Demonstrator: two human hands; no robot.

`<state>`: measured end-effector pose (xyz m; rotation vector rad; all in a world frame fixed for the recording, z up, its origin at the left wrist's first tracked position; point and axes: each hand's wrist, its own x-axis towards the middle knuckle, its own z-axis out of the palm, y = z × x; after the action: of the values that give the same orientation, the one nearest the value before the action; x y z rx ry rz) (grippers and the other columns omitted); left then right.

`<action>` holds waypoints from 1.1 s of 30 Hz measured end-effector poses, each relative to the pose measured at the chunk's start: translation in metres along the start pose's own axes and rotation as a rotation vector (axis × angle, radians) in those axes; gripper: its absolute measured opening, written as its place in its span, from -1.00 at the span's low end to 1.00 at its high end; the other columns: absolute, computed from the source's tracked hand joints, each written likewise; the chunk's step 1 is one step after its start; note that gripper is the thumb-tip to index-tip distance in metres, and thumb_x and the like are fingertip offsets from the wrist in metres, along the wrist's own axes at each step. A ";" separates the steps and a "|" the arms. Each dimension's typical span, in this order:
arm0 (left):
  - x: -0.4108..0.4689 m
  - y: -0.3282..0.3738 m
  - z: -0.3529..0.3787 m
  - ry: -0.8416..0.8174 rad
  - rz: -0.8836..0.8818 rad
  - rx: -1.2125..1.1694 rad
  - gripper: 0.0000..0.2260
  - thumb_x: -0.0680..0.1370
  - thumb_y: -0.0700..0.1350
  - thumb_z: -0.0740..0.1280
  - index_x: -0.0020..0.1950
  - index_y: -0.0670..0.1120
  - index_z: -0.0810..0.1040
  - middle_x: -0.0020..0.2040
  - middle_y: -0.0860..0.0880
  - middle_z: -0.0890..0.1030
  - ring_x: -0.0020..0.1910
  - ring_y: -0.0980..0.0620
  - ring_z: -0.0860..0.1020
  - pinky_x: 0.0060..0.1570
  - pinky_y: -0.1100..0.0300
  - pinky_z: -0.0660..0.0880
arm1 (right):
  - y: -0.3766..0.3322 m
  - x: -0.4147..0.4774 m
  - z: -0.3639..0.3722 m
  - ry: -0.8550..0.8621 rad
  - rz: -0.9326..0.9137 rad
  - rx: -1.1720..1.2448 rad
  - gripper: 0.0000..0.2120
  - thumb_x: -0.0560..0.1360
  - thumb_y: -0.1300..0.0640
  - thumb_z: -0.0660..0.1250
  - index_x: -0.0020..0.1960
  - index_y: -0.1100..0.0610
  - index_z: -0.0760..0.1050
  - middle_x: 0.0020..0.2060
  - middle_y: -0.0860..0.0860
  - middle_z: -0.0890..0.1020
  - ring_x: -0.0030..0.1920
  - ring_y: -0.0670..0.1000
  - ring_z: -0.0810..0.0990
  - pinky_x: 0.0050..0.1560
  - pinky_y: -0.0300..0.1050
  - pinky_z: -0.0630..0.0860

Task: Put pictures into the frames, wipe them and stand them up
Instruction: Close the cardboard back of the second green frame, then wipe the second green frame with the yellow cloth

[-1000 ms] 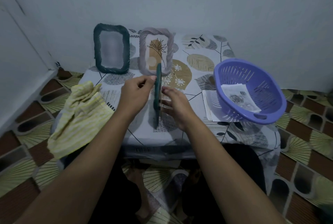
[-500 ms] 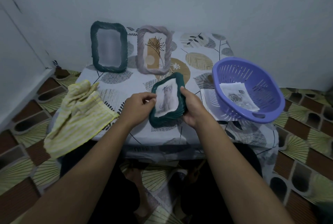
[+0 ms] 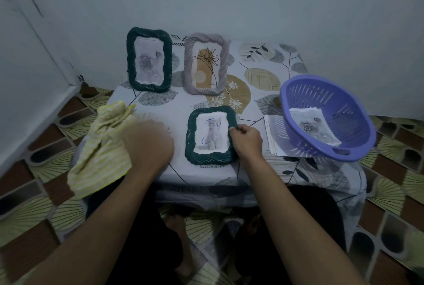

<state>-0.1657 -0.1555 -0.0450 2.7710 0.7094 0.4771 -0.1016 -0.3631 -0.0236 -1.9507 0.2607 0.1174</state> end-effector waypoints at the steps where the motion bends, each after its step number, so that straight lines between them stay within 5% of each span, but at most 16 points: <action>1: 0.000 -0.003 0.000 -0.009 -0.025 0.002 -0.66 0.48 -0.05 0.32 0.25 -0.05 0.57 0.30 -0.10 0.52 0.32 -0.19 0.36 0.26 -0.14 0.26 | -0.001 0.000 -0.002 0.028 -0.035 -0.065 -0.85 0.55 0.09 0.34 -0.07 0.14 0.64 -0.17 0.06 0.69 -0.08 0.09 0.62 -0.04 -0.10 0.50; 8: -0.002 -0.006 0.003 -0.052 -0.023 -0.190 -0.57 0.49 -0.29 0.27 0.38 -0.20 0.44 0.32 -0.26 0.45 0.30 -0.29 0.37 0.26 -0.17 0.32 | -0.001 0.002 -0.003 -0.005 -0.034 -0.036 -0.84 0.55 0.07 0.30 0.07 0.12 0.52 -0.06 0.02 0.64 -0.05 0.03 0.57 -0.08 -0.13 0.43; 11: -0.002 0.001 -0.001 -0.066 0.046 -0.397 -0.48 0.40 -0.45 0.22 0.37 -0.26 0.43 0.29 -0.30 0.42 0.21 -0.23 0.44 0.25 0.13 0.31 | -0.005 0.002 0.002 -0.060 0.026 0.110 -0.85 0.57 0.05 0.22 0.09 0.08 0.42 -0.06 0.01 0.58 -0.10 0.00 0.54 -0.14 -0.08 0.44; 14: 0.000 0.004 -0.003 -0.108 0.147 -0.501 -0.54 0.42 -0.40 0.29 0.33 -0.24 0.47 0.23 -0.25 0.49 0.10 -0.13 0.53 0.08 0.39 0.28 | -0.007 0.001 0.012 -0.096 0.075 0.228 -0.81 0.60 0.00 0.18 0.12 0.10 0.35 -0.05 0.06 0.57 -0.08 0.05 0.57 -0.01 0.04 0.54; 17: 0.001 0.004 -0.008 -0.121 0.235 -0.614 -0.63 0.47 -0.16 0.36 0.27 -0.21 0.54 0.16 -0.18 0.57 0.03 -0.02 0.56 0.04 0.49 0.35 | -0.006 0.001 0.017 -0.126 0.097 0.324 -0.69 0.66 -0.03 0.15 0.24 0.19 0.32 0.00 0.10 0.55 -0.04 0.05 0.56 -0.10 -0.06 0.54; 20: 0.003 0.000 -0.008 -0.025 0.280 -0.485 -0.59 0.50 0.03 0.19 0.24 -0.14 0.56 0.19 -0.13 0.57 0.19 -0.11 0.48 0.23 0.14 0.34 | -0.003 0.003 0.018 -0.130 0.104 0.377 -0.72 0.68 -0.02 0.14 0.24 0.17 0.30 0.01 0.07 0.54 -0.03 0.01 0.55 -0.12 -0.09 0.51; 23: 0.008 -0.007 -0.007 -0.025 0.165 -0.213 -0.56 0.53 0.00 0.14 0.37 -0.09 0.47 0.35 -0.13 0.47 0.36 -0.18 0.31 0.31 -0.15 0.25 | -0.004 0.002 0.018 -0.120 0.113 0.448 -0.77 0.69 -0.01 0.15 0.22 0.14 0.31 0.03 0.09 0.56 0.02 0.04 0.58 0.02 0.00 0.58; 27: 0.013 -0.014 -0.001 -0.128 0.132 -0.028 -0.65 0.58 -0.02 0.25 0.35 -0.05 0.52 0.38 -0.07 0.48 0.41 -0.14 0.30 0.34 -0.11 0.18 | -0.006 0.002 0.019 -0.083 0.131 0.514 -0.74 0.67 -0.03 0.19 0.22 0.14 0.37 0.10 0.14 0.60 0.12 0.14 0.62 0.17 0.17 0.58; 33: 0.020 -0.007 -0.009 0.126 0.042 -0.106 -0.83 0.56 0.05 0.30 -0.02 -0.03 0.58 0.03 -0.05 0.63 0.15 -0.15 0.48 0.20 -0.08 0.21 | -0.012 -0.001 0.010 -0.080 0.067 0.667 -0.70 0.66 0.00 0.23 0.23 0.20 0.53 0.05 0.14 0.70 0.06 0.16 0.69 0.13 0.19 0.61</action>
<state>-0.1553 -0.1380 -0.0337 2.6799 0.6345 0.6822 -0.0992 -0.3496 -0.0160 -1.2734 0.2699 0.1317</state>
